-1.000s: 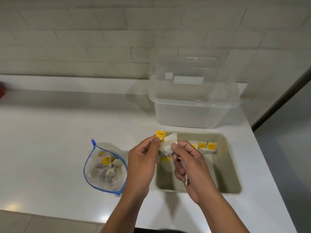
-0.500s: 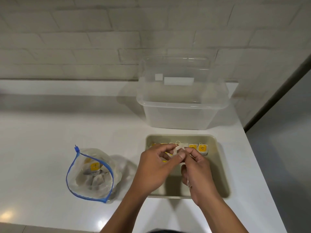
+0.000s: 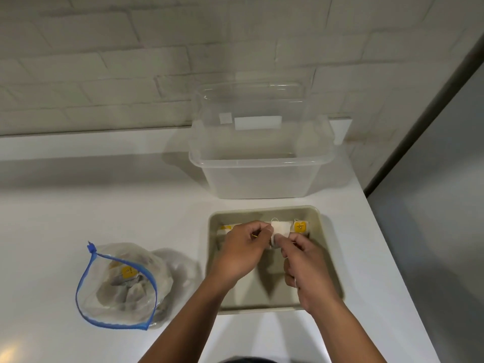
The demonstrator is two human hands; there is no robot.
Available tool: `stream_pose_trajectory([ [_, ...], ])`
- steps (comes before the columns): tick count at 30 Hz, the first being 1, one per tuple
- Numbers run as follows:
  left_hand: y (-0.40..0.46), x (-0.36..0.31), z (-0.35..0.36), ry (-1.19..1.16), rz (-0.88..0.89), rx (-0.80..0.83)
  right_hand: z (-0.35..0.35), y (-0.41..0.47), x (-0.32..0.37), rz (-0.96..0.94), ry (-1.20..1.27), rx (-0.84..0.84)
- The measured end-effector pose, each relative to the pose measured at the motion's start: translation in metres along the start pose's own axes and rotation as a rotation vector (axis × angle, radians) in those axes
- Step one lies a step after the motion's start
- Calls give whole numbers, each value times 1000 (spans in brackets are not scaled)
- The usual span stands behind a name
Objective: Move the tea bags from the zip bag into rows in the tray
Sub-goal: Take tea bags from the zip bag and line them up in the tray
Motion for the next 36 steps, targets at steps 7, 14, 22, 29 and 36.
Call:
stream_pose_trajectory([
  [7, 8, 6, 13, -61, 13, 63, -11, 6, -5, 3, 27, -59],
  [14, 35, 20, 21, 185, -15, -45, -27, 2, -4, -34, 229, -207],
  [22, 47, 38, 49, 304, -89, -9, -41, -2, 22, -139, 353, -241],
  [29, 44, 30, 41, 555, -87, -160, -40, -3, 22, -119, 367, -215],
  [36, 43, 17, 41, 726, -18, -213, -41, -1, 21, -102, 357, -203],
])
Point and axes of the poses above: each hand's wrist, its own y-axis towards the middle knuckle, its own z-axis out of the palm, x = y × z, the point moved 10 cm from there along y, towards the middle knuckle, and after that the axes turned 3 degrees about x, right-handed, at the moved point
